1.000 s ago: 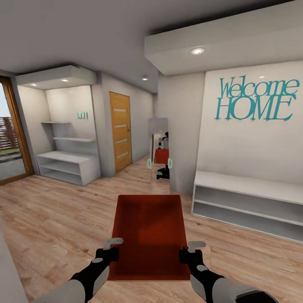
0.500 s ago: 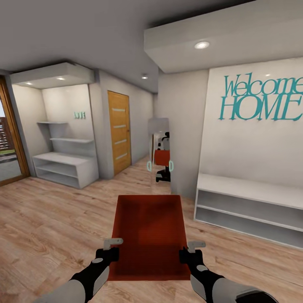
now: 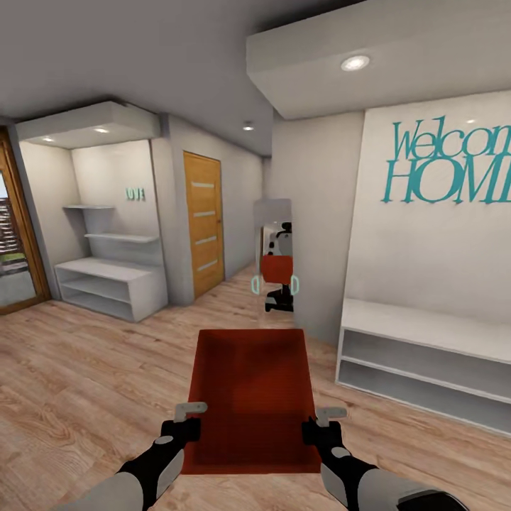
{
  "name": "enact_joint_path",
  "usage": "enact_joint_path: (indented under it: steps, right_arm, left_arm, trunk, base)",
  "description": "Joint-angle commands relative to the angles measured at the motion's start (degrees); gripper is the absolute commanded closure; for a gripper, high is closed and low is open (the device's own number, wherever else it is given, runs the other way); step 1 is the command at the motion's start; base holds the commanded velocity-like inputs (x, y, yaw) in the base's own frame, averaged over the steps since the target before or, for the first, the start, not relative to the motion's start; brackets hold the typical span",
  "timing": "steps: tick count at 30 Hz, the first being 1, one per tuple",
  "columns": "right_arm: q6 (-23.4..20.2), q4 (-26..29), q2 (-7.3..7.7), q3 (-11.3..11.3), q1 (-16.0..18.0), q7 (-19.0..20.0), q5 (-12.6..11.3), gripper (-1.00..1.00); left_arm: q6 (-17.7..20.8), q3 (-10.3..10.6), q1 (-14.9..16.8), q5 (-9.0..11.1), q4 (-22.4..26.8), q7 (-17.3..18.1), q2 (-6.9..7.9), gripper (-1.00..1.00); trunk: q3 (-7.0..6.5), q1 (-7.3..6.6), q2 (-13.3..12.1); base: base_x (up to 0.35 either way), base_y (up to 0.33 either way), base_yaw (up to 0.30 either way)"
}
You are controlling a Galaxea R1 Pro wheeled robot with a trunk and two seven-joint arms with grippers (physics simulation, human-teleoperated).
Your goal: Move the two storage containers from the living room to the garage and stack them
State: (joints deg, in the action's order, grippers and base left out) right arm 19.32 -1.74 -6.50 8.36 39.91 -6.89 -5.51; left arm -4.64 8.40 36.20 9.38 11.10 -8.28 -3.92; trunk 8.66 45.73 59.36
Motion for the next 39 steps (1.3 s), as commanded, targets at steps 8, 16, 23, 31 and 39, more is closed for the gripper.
enact_joint_path:
  steps: [8, 16, 23, 31, 39]
  right_arm:
    - [0.5, -0.1, 0.00, -1.2, 0.1, -0.1, -1.1, 1.00]
    - [0.5, -0.1, 0.07, -1.2, 0.1, -0.1, -1.1, 1.00]
    - [0.5, -0.1, 0.09, -1.2, 0.1, -0.1, -1.1, 1.00]
    - [0.5, -0.1, 0.09, -1.2, 0.1, -0.1, -1.1, 1.00]
    - [0.5, -0.1, 0.00, -1.2, 0.1, -0.1, -1.1, 1.00]
  left_arm:
    - [-0.2, -2.7, 0.1, 1.7, -0.1, -0.7, 4.62, 1.00]
    - [-0.2, -2.7, 0.1, 1.7, -0.1, -0.7, 4.69, 1.00]
    - [-0.2, -2.7, 0.1, 1.8, -0.3, -0.7, 5.33, 1.00]
    - [-0.2, -2.7, 0.1, 1.8, -0.3, -0.7, 5.42, 1.00]
    - [-0.2, -2.7, 0.1, 2.1, -0.2, -0.7, 5.50, 1.00]
  trunk:
    - [0.08, 0.04, 0.1]
    - [0.08, 0.04, 0.1]
    - [0.08, 0.04, 0.1]
    - [0.08, 0.04, 0.1]
    - [0.08, 0.04, 0.1]
  base:
    - [0.321, 0.000, 0.286]
    - [0.321, 0.000, 0.241]
    - [0.321, 0.000, 0.020]
    - [0.321, 0.000, 0.000]
    - [0.321, 0.000, 0.167]
